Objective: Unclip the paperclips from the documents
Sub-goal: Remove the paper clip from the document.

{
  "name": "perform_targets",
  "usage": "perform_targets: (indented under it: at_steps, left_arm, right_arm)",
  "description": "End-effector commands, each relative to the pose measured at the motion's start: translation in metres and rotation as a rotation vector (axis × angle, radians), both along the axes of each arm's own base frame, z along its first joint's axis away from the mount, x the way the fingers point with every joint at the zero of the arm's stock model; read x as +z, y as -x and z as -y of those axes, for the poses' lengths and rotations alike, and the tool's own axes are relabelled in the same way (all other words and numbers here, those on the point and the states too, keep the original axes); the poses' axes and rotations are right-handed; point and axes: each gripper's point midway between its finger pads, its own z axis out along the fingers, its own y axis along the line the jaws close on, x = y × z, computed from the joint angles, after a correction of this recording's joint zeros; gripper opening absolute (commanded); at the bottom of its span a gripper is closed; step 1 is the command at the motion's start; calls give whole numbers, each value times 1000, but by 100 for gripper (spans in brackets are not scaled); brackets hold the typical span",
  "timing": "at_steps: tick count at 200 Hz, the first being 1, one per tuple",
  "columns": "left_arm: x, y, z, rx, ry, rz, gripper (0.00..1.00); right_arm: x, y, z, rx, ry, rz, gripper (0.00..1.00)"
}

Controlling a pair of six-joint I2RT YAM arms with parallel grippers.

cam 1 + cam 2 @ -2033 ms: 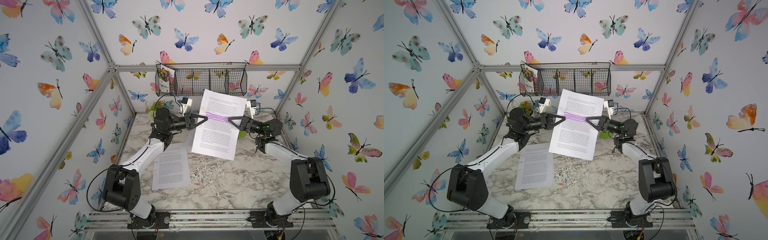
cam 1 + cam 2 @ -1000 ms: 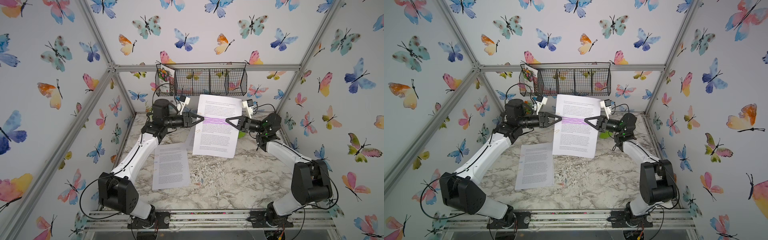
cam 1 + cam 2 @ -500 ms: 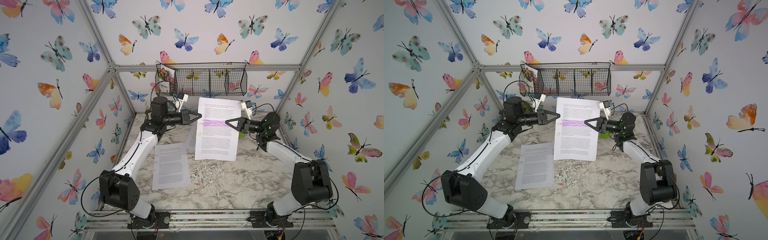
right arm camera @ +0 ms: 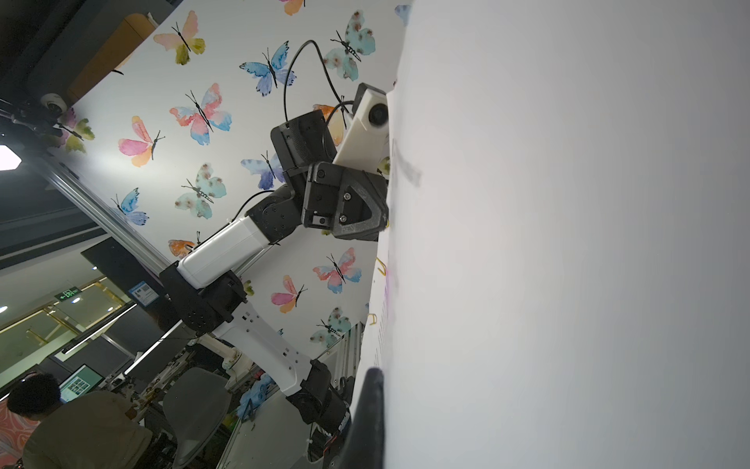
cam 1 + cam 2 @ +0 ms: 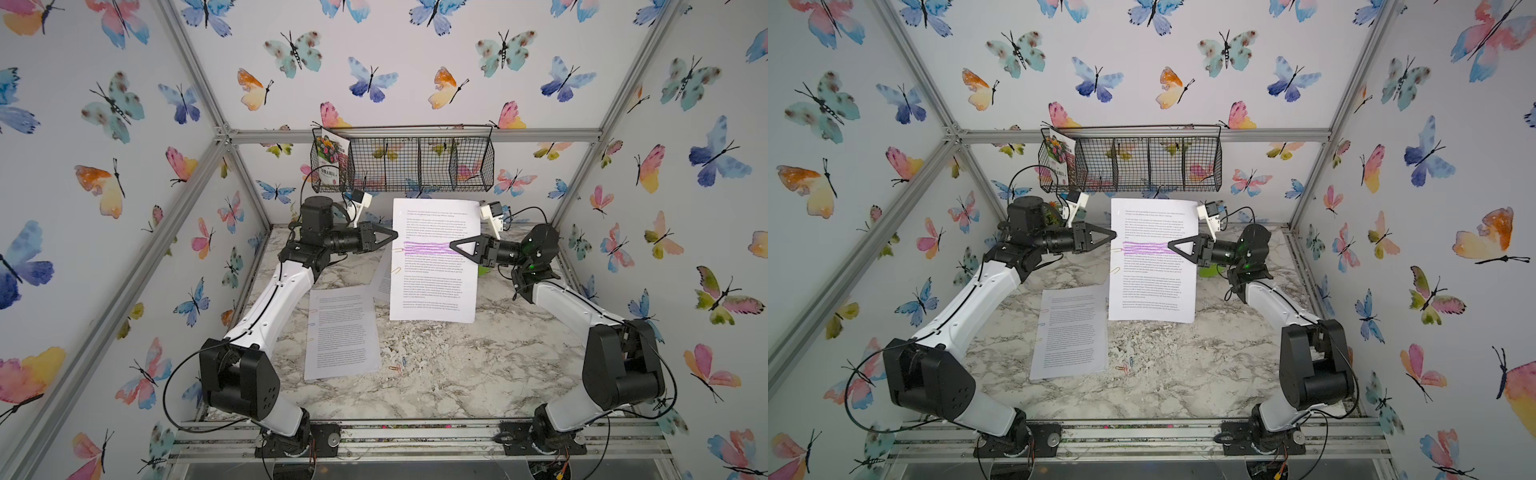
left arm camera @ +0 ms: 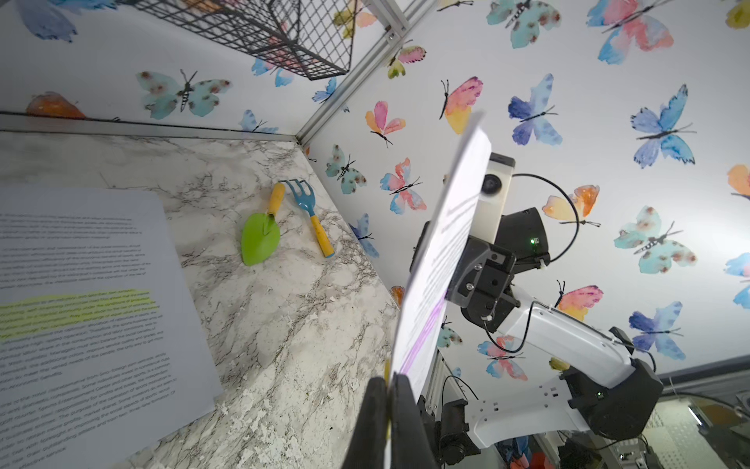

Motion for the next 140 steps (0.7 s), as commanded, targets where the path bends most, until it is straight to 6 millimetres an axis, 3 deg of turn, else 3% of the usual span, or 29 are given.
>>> perform_targets:
  at_steps: [1, 26, 45, 72, 105, 140]
  left_arm:
    - [-12, -9, -37, 143, -49, -45, 0]
    - [-24, -7, -48, 163, -96, -62, 0]
    - [-44, -1, -47, 147, -133, -116, 0]
    - [-96, 23, -33, 99, -249, -205, 0]
    - [-165, 73, -7, -8, -452, -264, 0]
    - [-211, 104, 12, -87, -626, -269, 0]
  right_arm:
    - [12, -8, 19, -89, -11, 65, 2]
    - [7, -10, 20, -96, 14, 55, 2]
    - [4, -13, 21, -113, 24, 51, 2]
    - [-2, -26, 23, -175, 72, 40, 2]
    - [-16, -50, 33, -325, 210, 24, 2]
    - [-25, -58, 40, -384, 270, -14, 2]
